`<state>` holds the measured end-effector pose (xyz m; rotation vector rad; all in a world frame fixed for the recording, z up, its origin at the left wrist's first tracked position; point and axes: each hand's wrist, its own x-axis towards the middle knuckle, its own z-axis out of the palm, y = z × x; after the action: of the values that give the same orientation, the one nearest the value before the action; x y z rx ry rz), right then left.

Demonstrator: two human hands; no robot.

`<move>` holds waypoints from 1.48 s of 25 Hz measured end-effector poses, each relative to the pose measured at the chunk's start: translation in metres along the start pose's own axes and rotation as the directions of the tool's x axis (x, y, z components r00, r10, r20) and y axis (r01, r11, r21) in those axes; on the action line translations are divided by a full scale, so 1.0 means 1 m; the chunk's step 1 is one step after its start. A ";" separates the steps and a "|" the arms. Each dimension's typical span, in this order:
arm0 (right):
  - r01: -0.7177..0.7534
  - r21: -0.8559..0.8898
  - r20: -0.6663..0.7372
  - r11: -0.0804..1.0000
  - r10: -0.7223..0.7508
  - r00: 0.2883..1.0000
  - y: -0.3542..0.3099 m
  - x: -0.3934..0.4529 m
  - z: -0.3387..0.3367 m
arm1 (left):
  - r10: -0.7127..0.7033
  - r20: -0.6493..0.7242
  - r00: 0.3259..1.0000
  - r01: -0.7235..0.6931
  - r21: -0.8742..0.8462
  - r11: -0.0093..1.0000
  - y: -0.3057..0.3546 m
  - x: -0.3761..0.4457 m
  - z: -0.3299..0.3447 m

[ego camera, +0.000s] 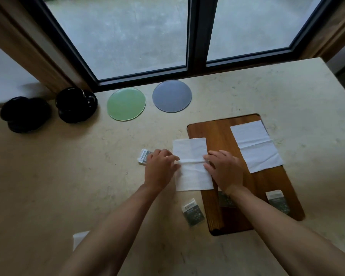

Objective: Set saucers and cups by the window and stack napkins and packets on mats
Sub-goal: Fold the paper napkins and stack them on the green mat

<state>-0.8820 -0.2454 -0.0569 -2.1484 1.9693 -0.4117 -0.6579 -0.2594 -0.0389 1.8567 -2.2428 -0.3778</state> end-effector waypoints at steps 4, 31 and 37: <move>0.036 -0.003 -0.050 0.999 -0.036 0.998 0.001 0.002 0.003 | 0.018 0.018 1.000 -0.019 0.033 0.999 -0.003 0.004 0.008; -0.401 0.772 0.379 0.494 0.150 0.913 -0.043 -0.036 -0.075 | -0.265 0.352 0.898 0.432 -0.819 0.378 0.044 -0.047 -0.069; -0.729 0.685 0.726 0.006 0.076 0.683 -0.067 -0.080 -0.062 | -0.372 0.443 0.815 0.546 -0.803 0.239 0.038 -0.085 -0.078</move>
<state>-0.8457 -0.1569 0.0183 -0.5490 1.2005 -0.6563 -0.6521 -0.1742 0.0476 1.7039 -0.9169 -1.5555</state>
